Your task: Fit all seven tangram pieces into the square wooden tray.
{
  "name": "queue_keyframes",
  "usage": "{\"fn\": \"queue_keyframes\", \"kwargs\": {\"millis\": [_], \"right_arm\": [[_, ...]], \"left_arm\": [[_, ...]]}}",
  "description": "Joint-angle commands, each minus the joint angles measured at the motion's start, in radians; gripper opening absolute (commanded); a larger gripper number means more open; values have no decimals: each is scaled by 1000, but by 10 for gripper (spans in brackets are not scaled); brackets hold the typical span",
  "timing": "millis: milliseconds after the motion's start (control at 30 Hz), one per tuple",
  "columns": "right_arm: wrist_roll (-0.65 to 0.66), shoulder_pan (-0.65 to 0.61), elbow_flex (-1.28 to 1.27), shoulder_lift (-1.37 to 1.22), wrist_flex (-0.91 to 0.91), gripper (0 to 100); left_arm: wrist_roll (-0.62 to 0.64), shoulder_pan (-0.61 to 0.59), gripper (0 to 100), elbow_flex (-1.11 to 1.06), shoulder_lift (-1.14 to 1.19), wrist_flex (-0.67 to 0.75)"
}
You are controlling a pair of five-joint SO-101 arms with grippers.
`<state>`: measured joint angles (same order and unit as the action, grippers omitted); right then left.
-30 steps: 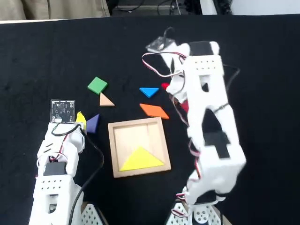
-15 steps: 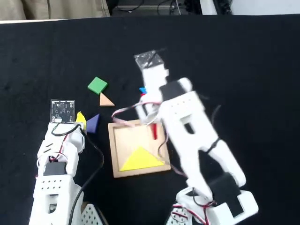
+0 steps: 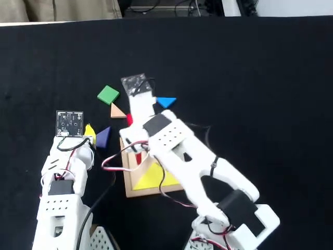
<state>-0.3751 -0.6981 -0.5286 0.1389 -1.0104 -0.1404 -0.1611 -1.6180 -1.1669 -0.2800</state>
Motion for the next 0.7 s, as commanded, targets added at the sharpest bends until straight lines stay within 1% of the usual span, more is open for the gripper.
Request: {"fn": "queue_keyframes", "kwargs": {"millis": [0,100,367,567,667], "right_arm": [[-18,-55,-13,-4,-9,12],[-18,-78,-25,-4,-9,12],[-9,-81,-56,-4,0,12],[-9,-80,-159,1,124,15],[-9,-80,-153,2,137,15]], "left_arm": [[-2,-1,116,12,-11,21],[-2,-1,116,12,-11,23],[-2,-1,116,12,-11,23],[-2,2,116,12,-11,23],[-2,1,116,12,-11,23]]}}
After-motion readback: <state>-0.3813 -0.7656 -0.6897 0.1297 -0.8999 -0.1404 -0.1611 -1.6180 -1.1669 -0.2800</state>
